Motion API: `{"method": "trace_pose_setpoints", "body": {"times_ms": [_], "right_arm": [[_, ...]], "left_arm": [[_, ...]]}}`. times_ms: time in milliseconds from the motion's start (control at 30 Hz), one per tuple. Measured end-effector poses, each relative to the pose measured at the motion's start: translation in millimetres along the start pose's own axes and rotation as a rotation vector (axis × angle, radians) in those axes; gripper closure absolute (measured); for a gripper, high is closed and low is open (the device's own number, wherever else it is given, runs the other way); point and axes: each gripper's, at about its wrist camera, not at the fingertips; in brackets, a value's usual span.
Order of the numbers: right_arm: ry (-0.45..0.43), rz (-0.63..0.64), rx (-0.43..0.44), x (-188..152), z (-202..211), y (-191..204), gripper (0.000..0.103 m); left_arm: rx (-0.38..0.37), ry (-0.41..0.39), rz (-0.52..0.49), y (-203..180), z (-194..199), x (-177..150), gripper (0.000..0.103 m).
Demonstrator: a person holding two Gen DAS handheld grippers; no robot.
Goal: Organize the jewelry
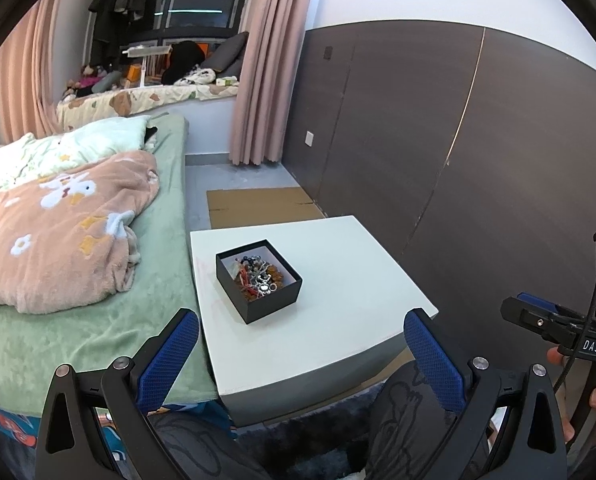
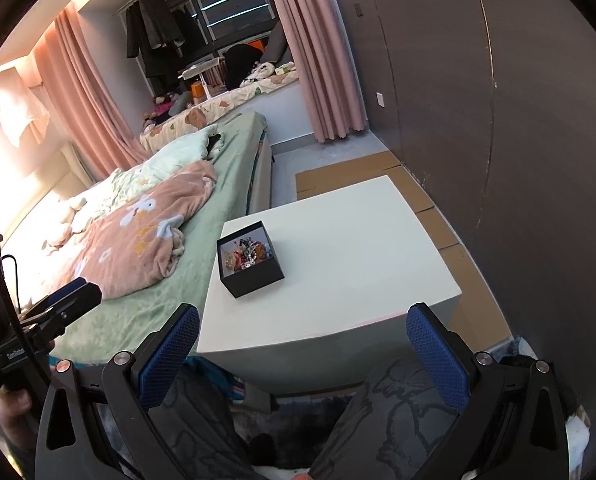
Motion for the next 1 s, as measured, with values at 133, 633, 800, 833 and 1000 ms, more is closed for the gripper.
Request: {"method": "trace_pose_setpoints", "body": {"times_ms": [133,633,800,833,1000], "right_arm": [[0.001,0.001,0.002,0,0,2,0.0],[0.0,0.0,0.002,0,0,4,0.0],[-0.005,-0.001,0.005,1,2,4,0.0],[-0.008,0.0,0.006,1,4,4,0.0],[-0.021,0.006,0.007,0,8,7,0.0]], "left_arm": [[-0.001,-0.006,0.003,3,3,-1,0.001],[0.002,-0.009,0.005,4,5,-1,0.001],[-0.001,-0.014,0.004,3,8,-2,0.001],[0.0,-0.015,0.001,2,8,-2,0.001],[0.0,-0.025,-0.006,0,12,-3,0.001]]}}
Point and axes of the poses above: each gripper's, at about its wrist camera, not at the fingertips, and z roughly against the way its jaws point, y to its left, x to its top, and after that the axes turned 4 degrees about -x, right-handed
